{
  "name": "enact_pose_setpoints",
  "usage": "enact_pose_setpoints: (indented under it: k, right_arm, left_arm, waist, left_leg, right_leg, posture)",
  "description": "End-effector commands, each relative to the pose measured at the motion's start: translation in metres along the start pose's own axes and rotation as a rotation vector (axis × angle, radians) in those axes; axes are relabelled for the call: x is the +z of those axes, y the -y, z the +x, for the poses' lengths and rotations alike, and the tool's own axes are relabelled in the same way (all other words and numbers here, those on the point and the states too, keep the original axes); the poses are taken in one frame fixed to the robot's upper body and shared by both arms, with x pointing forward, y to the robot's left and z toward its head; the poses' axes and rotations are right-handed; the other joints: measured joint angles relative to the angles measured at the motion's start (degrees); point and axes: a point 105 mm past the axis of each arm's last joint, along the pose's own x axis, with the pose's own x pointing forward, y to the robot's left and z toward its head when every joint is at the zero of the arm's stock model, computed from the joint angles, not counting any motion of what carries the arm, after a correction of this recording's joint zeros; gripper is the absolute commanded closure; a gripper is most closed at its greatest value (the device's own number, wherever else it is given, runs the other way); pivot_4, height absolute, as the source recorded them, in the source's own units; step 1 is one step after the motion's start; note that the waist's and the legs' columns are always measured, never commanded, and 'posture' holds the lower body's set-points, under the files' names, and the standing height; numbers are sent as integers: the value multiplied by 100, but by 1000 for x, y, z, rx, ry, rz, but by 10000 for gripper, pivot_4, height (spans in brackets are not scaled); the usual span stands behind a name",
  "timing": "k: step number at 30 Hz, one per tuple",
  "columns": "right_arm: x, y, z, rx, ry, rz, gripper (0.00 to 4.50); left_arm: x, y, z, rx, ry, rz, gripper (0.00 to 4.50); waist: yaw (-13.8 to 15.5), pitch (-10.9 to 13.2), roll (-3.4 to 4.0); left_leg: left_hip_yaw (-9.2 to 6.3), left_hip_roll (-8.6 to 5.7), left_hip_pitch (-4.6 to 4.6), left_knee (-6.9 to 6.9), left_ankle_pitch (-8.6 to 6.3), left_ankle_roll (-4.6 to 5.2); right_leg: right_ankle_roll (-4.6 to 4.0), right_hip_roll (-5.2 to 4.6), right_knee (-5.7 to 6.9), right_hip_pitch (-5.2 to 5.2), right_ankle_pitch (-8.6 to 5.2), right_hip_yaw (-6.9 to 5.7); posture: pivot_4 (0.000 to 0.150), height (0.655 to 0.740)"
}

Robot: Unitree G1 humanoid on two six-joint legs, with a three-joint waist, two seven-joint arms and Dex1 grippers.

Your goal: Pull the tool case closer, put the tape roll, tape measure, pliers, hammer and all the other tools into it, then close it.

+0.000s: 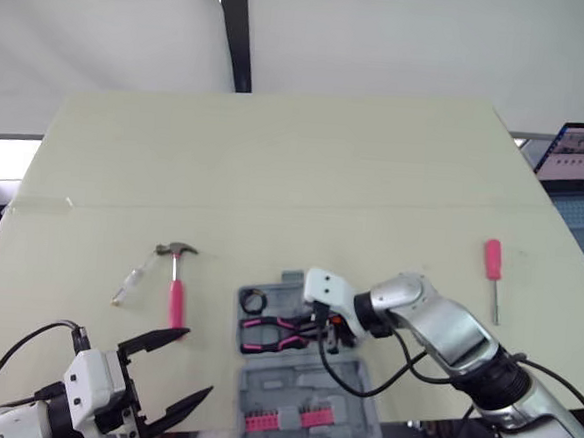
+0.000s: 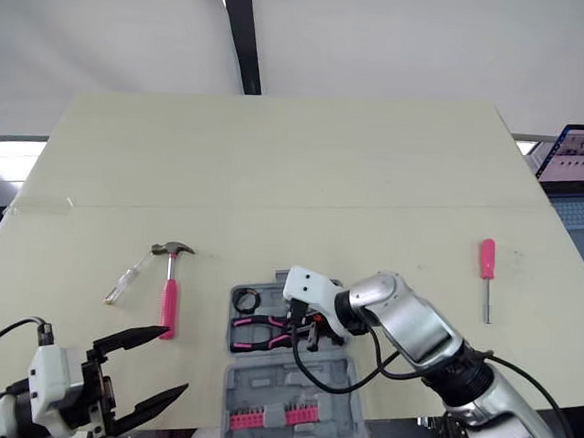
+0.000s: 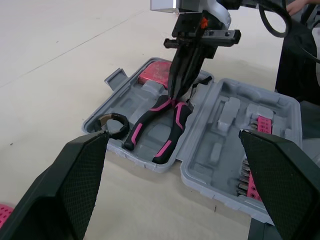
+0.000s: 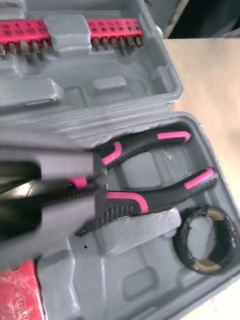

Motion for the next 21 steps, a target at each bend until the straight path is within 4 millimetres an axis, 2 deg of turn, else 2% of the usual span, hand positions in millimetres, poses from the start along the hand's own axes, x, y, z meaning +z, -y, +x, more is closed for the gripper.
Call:
enact_pose_setpoints:
  k: [1, 21]
  right_arm:
    - [9, 1, -5, -24, 103, -65, 44543]
    - [-21, 7, 8, -43, 54, 7, 44543]
  left_arm:
    - [4, 2, 1, -2, 16, 19, 0]
    - [4, 4, 2, 1, 14, 19, 0]
  waist:
    - [-1, 0, 0]
    - [0, 0, 0]
  left_leg:
    - [0, 0, 0, 0, 0, 0]
    - [0, 0, 1, 1, 0, 0]
  right_leg:
    - [0, 0, 1, 0, 0, 0]
    - [0, 0, 1, 2, 0, 0]
  posture:
    - [1500, 7400]
    - [1500, 7400]
